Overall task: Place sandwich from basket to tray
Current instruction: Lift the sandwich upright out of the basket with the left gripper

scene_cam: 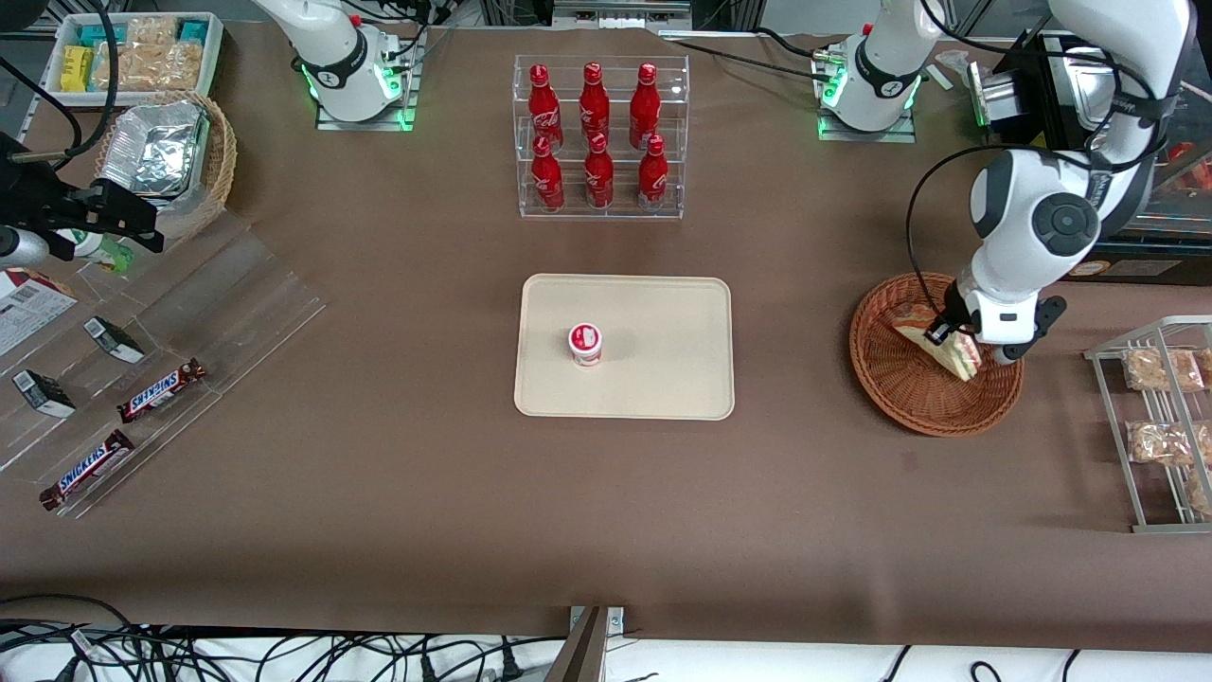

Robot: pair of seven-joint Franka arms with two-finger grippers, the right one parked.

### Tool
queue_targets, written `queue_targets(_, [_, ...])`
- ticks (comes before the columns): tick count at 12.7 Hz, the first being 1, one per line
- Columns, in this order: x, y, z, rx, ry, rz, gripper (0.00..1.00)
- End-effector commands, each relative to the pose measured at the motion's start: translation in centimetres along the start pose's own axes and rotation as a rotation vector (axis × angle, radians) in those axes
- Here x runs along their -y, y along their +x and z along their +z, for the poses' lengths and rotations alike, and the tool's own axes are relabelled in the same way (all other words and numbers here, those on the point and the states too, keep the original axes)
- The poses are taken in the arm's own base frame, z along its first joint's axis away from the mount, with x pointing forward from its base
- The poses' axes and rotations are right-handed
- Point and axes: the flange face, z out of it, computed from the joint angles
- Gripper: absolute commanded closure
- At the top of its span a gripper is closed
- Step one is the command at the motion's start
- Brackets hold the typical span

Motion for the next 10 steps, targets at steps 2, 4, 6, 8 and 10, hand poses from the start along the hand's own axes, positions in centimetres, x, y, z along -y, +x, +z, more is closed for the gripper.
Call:
queue_targets(2, [-0.8,2.1,-6.0,0.02,0.064,0.082,1.0])
queue_targets(4, [-1.2,3.0,-9.1,0.057,0.1,0.156,1.0])
queue_targets(6, [-1.4,3.6,-11.9,0.088,0.105,0.223,1.0])
queue_targets(8, [-1.5,4.3,-15.5,0.131,0.074,0.32,1.0])
queue_targets(10, [-1.7,4.6,-18.3,0.162,0.042,0.446,1.0])
